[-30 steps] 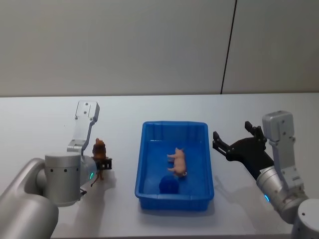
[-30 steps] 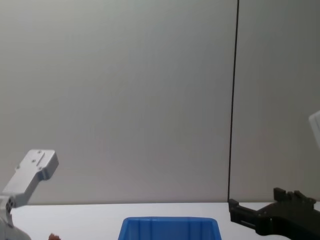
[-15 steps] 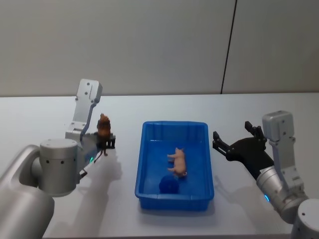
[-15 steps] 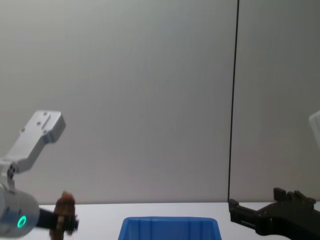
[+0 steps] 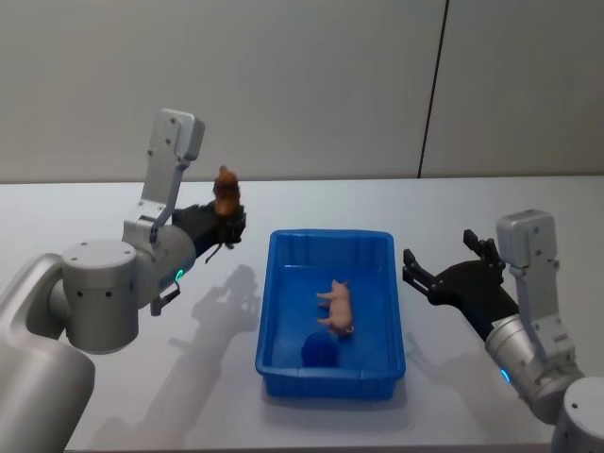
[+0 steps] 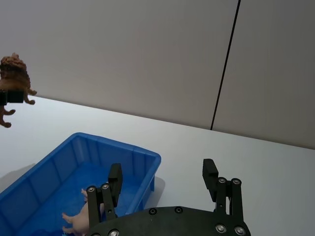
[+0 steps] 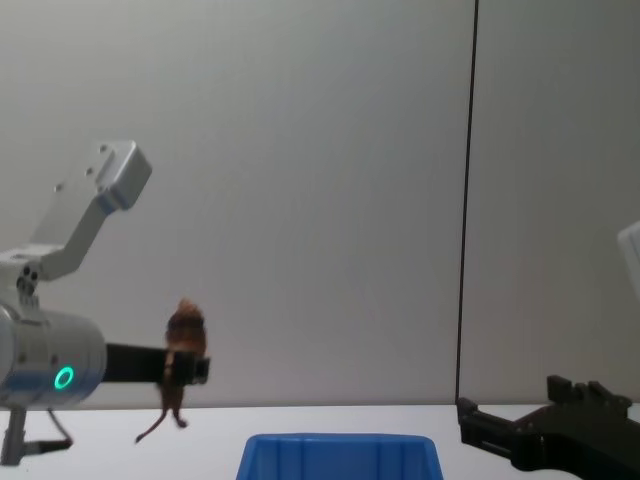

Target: Pick up the two dolls from the table and place them into the box.

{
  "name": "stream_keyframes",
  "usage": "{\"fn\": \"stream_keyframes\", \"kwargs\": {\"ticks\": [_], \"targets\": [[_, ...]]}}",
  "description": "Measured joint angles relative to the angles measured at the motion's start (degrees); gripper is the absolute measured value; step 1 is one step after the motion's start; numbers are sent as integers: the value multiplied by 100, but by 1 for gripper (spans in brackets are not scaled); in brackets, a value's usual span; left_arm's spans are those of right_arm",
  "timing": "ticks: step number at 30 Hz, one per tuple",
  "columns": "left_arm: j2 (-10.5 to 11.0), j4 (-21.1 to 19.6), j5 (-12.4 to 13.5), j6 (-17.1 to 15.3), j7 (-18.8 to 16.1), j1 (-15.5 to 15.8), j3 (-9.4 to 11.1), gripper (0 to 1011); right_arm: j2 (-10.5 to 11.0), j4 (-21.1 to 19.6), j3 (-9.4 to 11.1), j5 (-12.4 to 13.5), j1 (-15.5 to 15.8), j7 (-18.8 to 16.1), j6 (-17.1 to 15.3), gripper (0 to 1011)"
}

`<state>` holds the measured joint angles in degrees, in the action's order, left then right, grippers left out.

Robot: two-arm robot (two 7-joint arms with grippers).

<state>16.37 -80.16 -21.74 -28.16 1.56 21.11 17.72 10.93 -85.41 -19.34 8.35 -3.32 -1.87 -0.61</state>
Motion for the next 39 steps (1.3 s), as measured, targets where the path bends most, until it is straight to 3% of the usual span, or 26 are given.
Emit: {"fn": "stream_keyframes", "kwargs": {"ticks": [14, 21, 25, 27, 28, 32, 36, 39], "targets": [[35, 102, -86, 664, 1374, 156, -16, 377, 0, 0, 0, 0, 0, 0, 0, 1001], [30, 241, -201, 927, 2070, 252, -11, 544, 0, 0, 0, 0, 0, 0, 0, 1001], [18, 341, -275, 1056, 2459, 310, -1, 698, 0, 0, 0, 0, 0, 0, 0, 1001], [12, 383, -305, 1106, 2608, 333, 5, 698, 0, 0, 0, 0, 0, 0, 0, 1001], [4, 433, -332, 1153, 2750, 363, 12, 776, 0, 0, 0, 0, 0, 0, 0, 1001], [-15, 560, -410, 1272, 3143, 434, 30, 903, 0, 0, 0, 0, 0, 0, 0, 1001], [-49, 728, -513, 1414, 3613, 521, 56, 1001, 0, 0, 0, 0, 0, 0, 0, 1001], [-69, 816, -567, 1483, 3836, 569, 68, 1001, 0, 0, 0, 0, 0, 0, 0, 1001]]}}
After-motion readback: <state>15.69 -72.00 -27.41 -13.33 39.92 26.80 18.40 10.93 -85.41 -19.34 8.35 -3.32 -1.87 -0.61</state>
